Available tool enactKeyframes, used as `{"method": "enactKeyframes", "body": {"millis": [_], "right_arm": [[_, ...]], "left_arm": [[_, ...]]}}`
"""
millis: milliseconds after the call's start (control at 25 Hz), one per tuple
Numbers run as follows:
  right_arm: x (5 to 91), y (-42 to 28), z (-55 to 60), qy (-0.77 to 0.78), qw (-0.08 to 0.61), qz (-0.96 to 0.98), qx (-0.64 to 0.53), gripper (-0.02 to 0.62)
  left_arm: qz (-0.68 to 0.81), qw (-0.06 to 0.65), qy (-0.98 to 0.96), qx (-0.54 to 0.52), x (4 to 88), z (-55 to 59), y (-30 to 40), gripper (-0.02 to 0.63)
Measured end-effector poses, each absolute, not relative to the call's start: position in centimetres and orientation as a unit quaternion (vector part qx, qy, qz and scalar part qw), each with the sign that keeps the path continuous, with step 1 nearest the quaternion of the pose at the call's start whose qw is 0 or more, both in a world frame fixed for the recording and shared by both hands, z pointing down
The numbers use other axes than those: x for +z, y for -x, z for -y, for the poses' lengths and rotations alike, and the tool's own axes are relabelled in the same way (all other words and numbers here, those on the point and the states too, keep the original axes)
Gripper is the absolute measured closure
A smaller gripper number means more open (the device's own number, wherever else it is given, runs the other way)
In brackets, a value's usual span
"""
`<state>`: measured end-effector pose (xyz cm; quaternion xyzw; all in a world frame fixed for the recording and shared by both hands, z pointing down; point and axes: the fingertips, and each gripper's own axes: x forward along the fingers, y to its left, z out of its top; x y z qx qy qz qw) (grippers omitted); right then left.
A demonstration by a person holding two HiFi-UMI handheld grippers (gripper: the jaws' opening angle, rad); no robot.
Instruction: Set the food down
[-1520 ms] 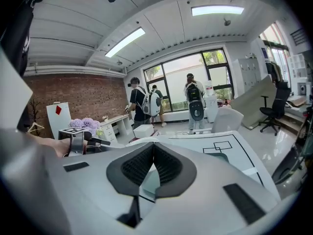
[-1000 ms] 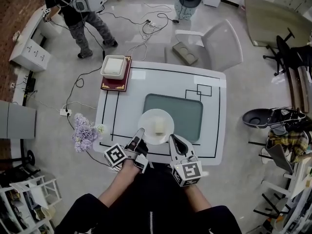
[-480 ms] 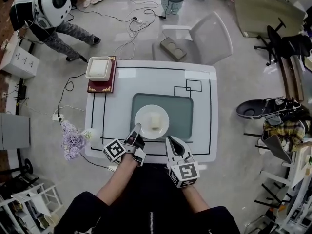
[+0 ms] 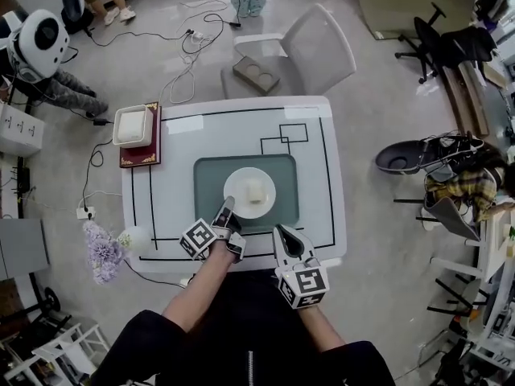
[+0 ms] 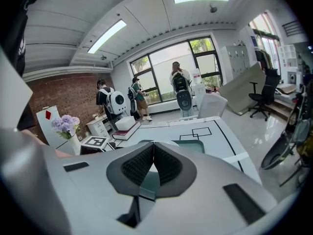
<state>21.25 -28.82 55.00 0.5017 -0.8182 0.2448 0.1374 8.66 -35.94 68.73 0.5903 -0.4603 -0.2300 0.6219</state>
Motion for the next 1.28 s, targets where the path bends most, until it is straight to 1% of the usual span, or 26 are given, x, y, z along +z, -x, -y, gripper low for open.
{"method": "enactKeyframes", "body": {"millis": [240, 920, 1120, 1280], "right_arm": [[55.5, -22.0, 28.9, -0.509, 0.138, 0.811, 0.254, 0.586], [56.2, -22.1, 29.0, -0.508, 0.145, 0.808, 0.260, 0.586], [56.2, -21.9, 29.1, -0.504, 0.145, 0.810, 0.262, 0.586], [56.2, -21.6, 29.2, -0.501, 0.144, 0.812, 0.262, 0.586]], "left_arm": [[0.467, 0.626, -0.592, -0.199, 70.4, 36.1, -10.0, 0.591], [0.490, 0.631, -0.583, -0.149, 72.7, 35.7, -10.4, 0.591], [0.494, 0.614, -0.600, -0.134, 72.2, 36.0, -10.6, 0.591], [0.494, 0.595, -0.627, -0.091, 71.8, 36.2, -10.9, 0.588]]}}
